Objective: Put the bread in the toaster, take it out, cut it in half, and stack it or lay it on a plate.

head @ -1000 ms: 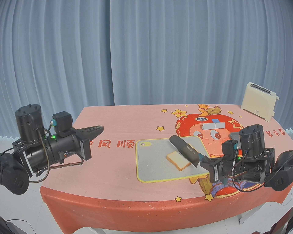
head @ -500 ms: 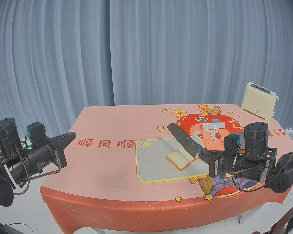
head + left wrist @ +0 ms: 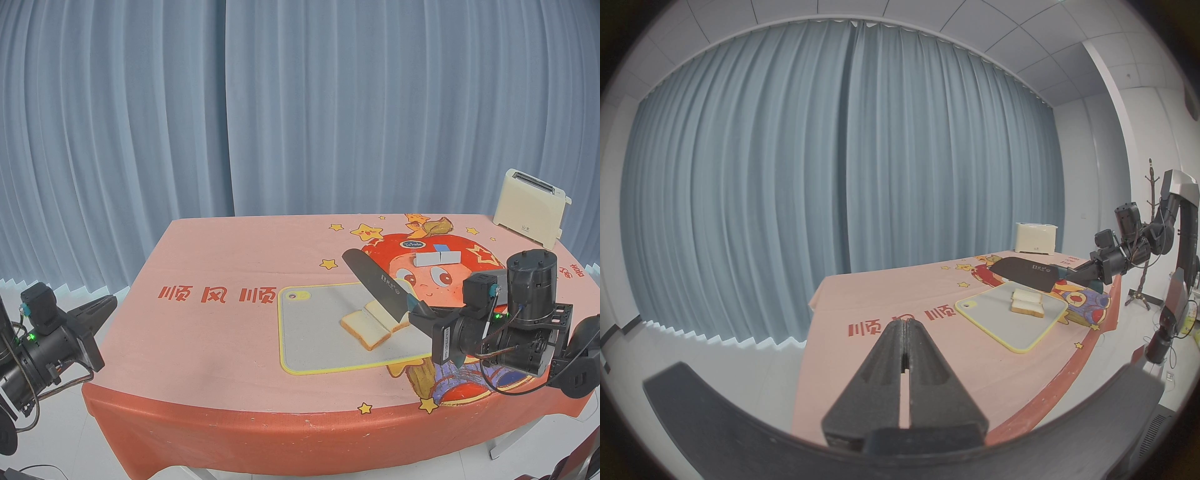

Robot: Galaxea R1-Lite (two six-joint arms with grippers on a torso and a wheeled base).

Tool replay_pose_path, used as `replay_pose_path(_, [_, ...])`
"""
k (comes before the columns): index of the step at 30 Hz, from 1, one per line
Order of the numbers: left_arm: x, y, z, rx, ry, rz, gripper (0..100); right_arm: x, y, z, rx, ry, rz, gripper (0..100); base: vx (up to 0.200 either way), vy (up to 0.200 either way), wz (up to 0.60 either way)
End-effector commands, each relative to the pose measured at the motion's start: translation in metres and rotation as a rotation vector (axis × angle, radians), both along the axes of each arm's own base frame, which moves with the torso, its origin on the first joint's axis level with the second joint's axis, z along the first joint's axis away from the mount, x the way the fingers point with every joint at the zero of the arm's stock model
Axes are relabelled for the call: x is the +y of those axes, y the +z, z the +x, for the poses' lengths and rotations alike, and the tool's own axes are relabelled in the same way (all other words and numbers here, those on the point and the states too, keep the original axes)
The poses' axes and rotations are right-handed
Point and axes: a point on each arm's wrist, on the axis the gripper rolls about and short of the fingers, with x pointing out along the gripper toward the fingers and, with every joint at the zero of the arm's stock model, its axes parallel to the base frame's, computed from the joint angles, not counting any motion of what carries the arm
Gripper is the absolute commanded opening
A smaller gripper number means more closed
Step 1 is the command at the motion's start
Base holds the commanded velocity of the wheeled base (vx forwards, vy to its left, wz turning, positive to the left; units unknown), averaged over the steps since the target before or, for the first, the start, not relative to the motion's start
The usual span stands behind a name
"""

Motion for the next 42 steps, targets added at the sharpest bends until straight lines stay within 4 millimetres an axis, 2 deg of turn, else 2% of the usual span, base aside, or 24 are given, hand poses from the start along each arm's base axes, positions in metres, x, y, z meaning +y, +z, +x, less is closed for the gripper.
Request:
replay_pose_path(1, [0.008,-0.005,-0.026,-0.060,0.040,0.000,0,-0.002,0.005,-0.002,-0.015,-0.001,0.010,0,0.000,0.000,0.00])
replay_pose_path(4, [0.009,-0.008,-0.037,-0.083,0.041,0.000,0,-0.004,0.005,0.000,-0.023,-0.013,0.013,0,0.000,0.000,0.00])
replay_pose_path(6, [0.010,-0.010,-0.052,-0.115,0.038,-0.003,0,-0.006,0.009,0.000,-0.049,-0.019,0.031,0,0.000,0.000,0.00])
replay_pose_path(10, [0.011,-0.008,-0.060,-0.153,0.040,-0.008,0,-0.008,0.011,-0.002,-0.057,-0.018,0.035,0,0.000,0.000,0.00])
replay_pose_path(13, [0.011,-0.014,-0.067,-0.152,0.038,-0.006,0,-0.009,0.014,-0.004,-0.067,-0.018,0.040,0,0.000,0.000,0.00])
replay_pose_path(15, [0.011,-0.021,-0.074,-0.136,0.037,-0.006,0,-0.011,0.017,-0.006,-0.078,-0.018,0.049,0,0.000,0.000,0.00])
replay_pose_path(20, [0.013,-0.024,-0.096,-0.149,0.028,-0.011,0,-0.016,0.028,-0.015,-0.114,-0.017,0.074,0,0.000,0.000,0.00])
replay_pose_path(30, [0.016,-0.056,-0.152,-0.148,0.008,0.005,0,-0.020,0.036,-0.020,-0.142,-0.017,0.093,0,0.000,0.000,0.00])
replay_pose_path(36, [0.018,-0.079,-0.171,-0.123,0.006,0.006,0,-0.022,0.038,-0.023,-0.151,-0.012,0.099,0,0.000,0.000,0.00])
replay_pose_path(42, [0.018,-0.079,-0.172,-0.136,0.018,0.001,0,-0.022,0.039,-0.024,-0.154,-0.011,0.102,0,0.000,0.000,0.00])
